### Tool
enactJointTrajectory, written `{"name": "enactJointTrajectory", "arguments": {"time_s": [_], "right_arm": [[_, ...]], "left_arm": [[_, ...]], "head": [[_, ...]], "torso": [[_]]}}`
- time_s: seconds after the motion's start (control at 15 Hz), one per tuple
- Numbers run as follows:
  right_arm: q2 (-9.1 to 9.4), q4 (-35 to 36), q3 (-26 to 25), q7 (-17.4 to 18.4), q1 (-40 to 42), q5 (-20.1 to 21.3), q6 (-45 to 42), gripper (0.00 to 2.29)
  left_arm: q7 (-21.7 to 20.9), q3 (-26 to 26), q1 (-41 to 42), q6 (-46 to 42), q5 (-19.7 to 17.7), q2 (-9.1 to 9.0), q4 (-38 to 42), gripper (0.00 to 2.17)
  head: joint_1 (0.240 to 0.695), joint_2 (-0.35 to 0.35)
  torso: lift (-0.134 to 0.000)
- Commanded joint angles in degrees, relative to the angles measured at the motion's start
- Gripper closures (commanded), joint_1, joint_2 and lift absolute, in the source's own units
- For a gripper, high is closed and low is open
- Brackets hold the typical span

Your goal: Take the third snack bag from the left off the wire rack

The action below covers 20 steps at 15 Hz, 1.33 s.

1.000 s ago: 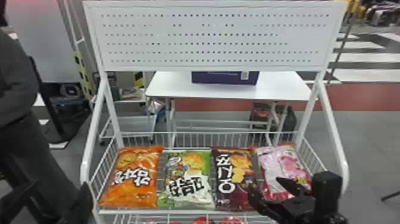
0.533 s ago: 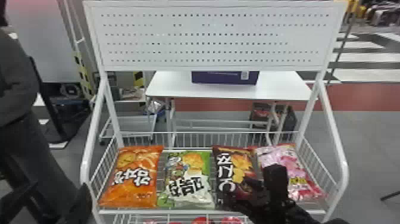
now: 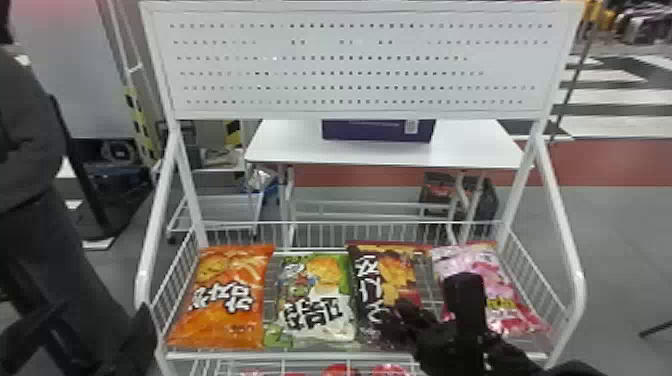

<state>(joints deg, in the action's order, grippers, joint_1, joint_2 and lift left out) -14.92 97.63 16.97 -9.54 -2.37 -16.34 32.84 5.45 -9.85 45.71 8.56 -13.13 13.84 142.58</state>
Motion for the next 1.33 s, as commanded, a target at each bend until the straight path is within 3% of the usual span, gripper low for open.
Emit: {"name": "enactJointTrajectory", "arguments": {"time_s": [0.0, 0.27, 0.6, 0.93, 1.27], "right_arm": [[-0.11, 2.9, -0.8, 0.0, 1.3, -0.6, 0.2, 2.24], [-2.31, 14.1, -2.8, 1.7, 6.9, 0.0, 0.5, 2.24], [-6.26, 30.8, -14.5, 1.5, 21.4, -4.6, -2.3, 2.24], [-6.79, 39.7, -28.2, -0.1, 39.6, -10.9, -15.7, 2.24], [-6.52, 38.4, -35.6, -1.2, 47.9, -14.1, -27.3, 2.24]], "left_arm": [[0.0, -0.1, 0.0, 1.1, 0.0, 0.23, 0.0, 0.14], [0.0, -0.3, 0.0, 0.9, -0.2, 0.4, 0.0, 0.14], [0.0, 0.0, -0.3, 0.9, -0.3, 0.4, 0.0, 0.14], [0.0, 0.2, -0.4, 0.9, -0.4, 0.4, -0.2, 0.14], [0.0, 0.2, -0.4, 0.7, -0.5, 0.4, -0.5, 0.14]], "head": [[0.499, 0.0], [0.499, 0.0], [0.499, 0.0], [0.499, 0.0], [0.499, 0.0]], "torso": [[0.0], [0.0], [0.0], [0.0], [0.0]]}}
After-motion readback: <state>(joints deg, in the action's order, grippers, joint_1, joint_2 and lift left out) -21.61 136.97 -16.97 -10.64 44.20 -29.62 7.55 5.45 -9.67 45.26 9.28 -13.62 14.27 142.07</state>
